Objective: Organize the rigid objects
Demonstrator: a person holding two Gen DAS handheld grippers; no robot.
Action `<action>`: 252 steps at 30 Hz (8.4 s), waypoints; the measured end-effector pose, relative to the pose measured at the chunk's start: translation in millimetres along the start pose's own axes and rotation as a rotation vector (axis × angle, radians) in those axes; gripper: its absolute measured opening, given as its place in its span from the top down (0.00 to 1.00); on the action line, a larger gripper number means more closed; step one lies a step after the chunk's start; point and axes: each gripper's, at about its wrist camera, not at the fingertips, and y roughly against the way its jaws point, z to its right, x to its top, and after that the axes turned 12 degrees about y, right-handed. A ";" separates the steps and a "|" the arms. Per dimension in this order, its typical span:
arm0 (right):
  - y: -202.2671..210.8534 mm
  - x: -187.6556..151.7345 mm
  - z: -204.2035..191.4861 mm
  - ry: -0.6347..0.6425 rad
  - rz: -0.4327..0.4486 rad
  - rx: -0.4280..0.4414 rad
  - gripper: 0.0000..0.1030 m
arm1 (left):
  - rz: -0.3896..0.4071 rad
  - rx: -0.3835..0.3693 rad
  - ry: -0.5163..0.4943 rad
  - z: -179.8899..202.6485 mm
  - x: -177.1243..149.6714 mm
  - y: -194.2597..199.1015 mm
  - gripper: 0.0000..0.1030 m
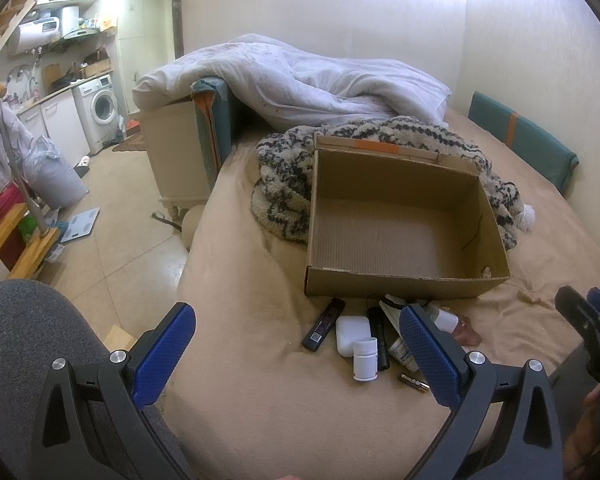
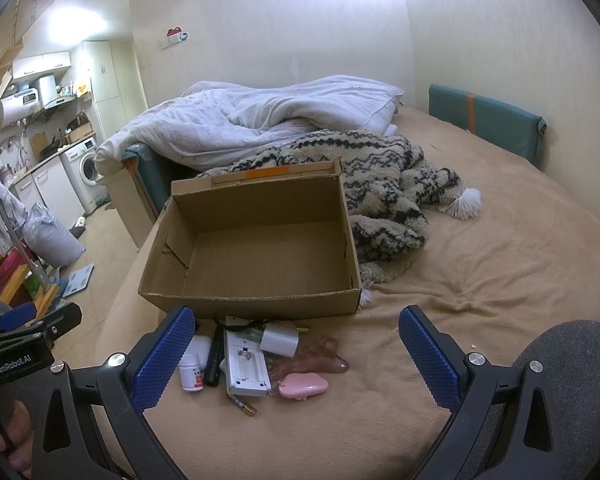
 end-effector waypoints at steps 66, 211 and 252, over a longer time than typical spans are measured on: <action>-116.0 25.4 15.1 -0.078 -0.286 0.180 0.00 | -0.541 0.075 -0.048 5.4 32.3 -154.0 0.02; -230.4 95.0 15.6 -0.074 -0.268 0.312 0.00 | -0.350 -0.038 -0.140 99.4 113.2 -238.3 0.32; -126.8 57.7 43.6 -0.084 -0.210 0.217 0.00 | -0.257 0.027 0.068 8.0 93.3 -144.4 0.32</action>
